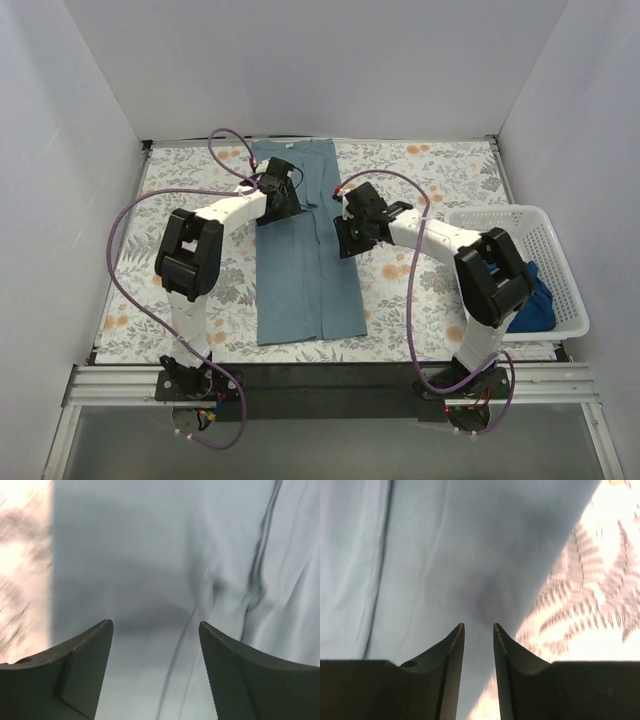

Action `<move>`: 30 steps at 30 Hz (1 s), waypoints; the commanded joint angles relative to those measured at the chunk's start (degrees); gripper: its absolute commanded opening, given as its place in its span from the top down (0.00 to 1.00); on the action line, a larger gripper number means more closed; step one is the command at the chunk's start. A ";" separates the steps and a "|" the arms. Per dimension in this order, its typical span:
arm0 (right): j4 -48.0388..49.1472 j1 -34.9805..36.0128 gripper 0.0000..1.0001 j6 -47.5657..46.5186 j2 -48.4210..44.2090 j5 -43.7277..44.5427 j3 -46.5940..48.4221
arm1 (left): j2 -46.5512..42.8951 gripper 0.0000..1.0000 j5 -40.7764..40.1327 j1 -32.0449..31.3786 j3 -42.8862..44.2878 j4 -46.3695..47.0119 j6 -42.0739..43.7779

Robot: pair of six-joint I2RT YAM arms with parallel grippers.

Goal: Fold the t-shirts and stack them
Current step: Fold the tshirt

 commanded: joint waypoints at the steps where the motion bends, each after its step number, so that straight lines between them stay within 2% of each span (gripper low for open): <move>1: -5.87 0.60 0.62 0.78 -10.02 -0.76 -3.28 | -16.00 0.30 -3.48 -0.99 -5.00 -4.30 -0.53; 6: -11.85 2.89 0.57 4.73 -18.11 0.21 -11.63 | -31.41 0.28 -4.27 -3.89 -18.95 -10.88 -4.74; 10: -11.94 6.30 0.55 10.26 -25.40 -1.02 -19.90 | -41.00 0.28 -2.52 -7.57 -28.62 -21.41 -11.85; 15: -10.36 10.53 0.55 16.33 -28.32 -0.50 -25.97 | -51.19 0.28 2.14 -10.49 -38.14 -27.41 -17.84; 19: -8.87 13.78 0.55 18.53 -27.01 0.03 -27.03 | -53.67 0.28 7.06 -12.24 -42.63 -30.23 -20.83; 30: -8.43 16.07 0.57 19.42 -21.21 2.31 -26.86 | -52.18 0.30 5.22 -13.48 -45.44 -31.64 -22.59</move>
